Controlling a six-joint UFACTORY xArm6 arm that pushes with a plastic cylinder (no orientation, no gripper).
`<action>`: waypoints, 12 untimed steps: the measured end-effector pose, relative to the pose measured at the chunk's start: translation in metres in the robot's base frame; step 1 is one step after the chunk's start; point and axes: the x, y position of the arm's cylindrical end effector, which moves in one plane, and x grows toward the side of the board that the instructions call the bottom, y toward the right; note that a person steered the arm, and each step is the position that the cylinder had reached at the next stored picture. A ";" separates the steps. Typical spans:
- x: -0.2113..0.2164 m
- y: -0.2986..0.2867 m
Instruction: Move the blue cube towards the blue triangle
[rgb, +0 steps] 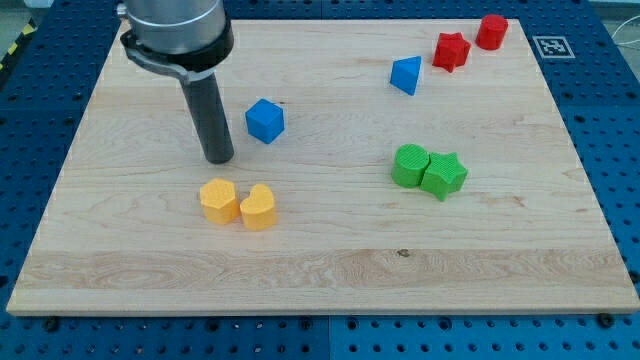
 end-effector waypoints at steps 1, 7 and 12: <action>-0.017 0.012; -0.066 0.119; -0.027 0.141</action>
